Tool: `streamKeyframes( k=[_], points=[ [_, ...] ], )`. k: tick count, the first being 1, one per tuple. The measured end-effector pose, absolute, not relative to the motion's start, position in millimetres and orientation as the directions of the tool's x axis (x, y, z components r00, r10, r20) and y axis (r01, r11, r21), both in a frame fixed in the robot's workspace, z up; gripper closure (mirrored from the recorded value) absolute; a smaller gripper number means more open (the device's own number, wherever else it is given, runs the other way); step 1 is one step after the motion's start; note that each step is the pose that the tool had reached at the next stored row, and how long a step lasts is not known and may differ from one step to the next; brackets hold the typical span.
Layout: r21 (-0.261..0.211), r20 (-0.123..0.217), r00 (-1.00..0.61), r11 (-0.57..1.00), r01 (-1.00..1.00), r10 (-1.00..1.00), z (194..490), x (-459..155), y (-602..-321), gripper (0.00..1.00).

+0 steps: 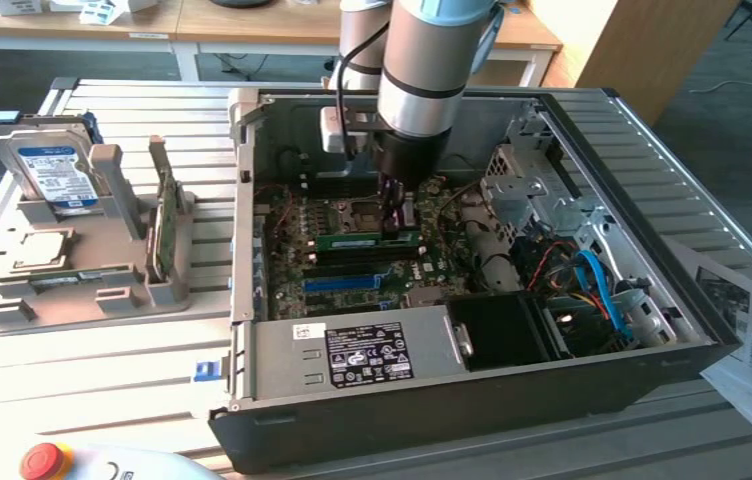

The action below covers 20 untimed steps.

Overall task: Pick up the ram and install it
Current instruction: 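Insert the ram into the slot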

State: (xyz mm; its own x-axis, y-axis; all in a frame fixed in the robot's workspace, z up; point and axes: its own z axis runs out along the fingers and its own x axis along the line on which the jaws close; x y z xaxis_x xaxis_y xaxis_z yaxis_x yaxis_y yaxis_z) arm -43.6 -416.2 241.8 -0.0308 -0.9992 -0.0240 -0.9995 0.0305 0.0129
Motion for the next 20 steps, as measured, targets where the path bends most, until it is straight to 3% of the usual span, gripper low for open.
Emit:
streamKeyframes(
  k=[20],
  points=[
    [0.013,-0.024,-0.031,0.031,-0.999,-0.999,235.6,-39.5,-416.2,0.88]
  ],
)
